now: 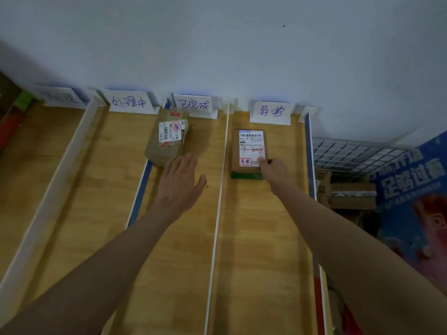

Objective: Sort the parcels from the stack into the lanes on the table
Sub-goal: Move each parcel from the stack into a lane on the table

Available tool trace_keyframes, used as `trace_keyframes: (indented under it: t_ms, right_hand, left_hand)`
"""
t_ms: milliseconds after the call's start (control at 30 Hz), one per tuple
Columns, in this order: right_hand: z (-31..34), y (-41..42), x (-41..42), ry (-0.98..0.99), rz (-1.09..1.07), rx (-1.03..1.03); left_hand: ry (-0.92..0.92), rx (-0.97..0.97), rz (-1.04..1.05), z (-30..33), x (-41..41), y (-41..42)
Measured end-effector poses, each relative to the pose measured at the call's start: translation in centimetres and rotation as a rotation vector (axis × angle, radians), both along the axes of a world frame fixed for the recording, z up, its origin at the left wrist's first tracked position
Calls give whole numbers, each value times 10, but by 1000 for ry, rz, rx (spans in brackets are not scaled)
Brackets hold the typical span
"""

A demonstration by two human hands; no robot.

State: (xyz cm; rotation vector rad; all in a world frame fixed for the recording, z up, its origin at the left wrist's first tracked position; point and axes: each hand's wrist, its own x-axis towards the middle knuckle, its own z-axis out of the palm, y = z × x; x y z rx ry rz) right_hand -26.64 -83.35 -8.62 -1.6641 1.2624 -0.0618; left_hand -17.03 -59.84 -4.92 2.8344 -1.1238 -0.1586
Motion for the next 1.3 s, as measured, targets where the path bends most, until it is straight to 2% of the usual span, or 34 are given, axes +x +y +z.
trace_keyframes:
  t_ms: [300,467,567,767,967,1133,1300]
  right_hand:
    - [-27,-7,31,-5,-55,-23]
    - [-8,1,26,49,-59,-93]
    - [16,10,16,60,18,-206]
    - [75,61,-7,6,291,-606]
    - [127,144,-22,19,534,-886]
    - [158,238,-32,52,664,-930]
    - [179,350,-35,49,694,-965]
  left_hand:
    - [20,-2,22,-20,12,2]
    - [37,0,16,-14,12,9]
    - [25,-11,10,0,11,16]
    - [-20,-28,29,42,8,52]
    - [-63,-69,76,88,1,128]
    - [-95,-75,139,119,-11,226]
    - [-127,-93,173,149,-25,341]
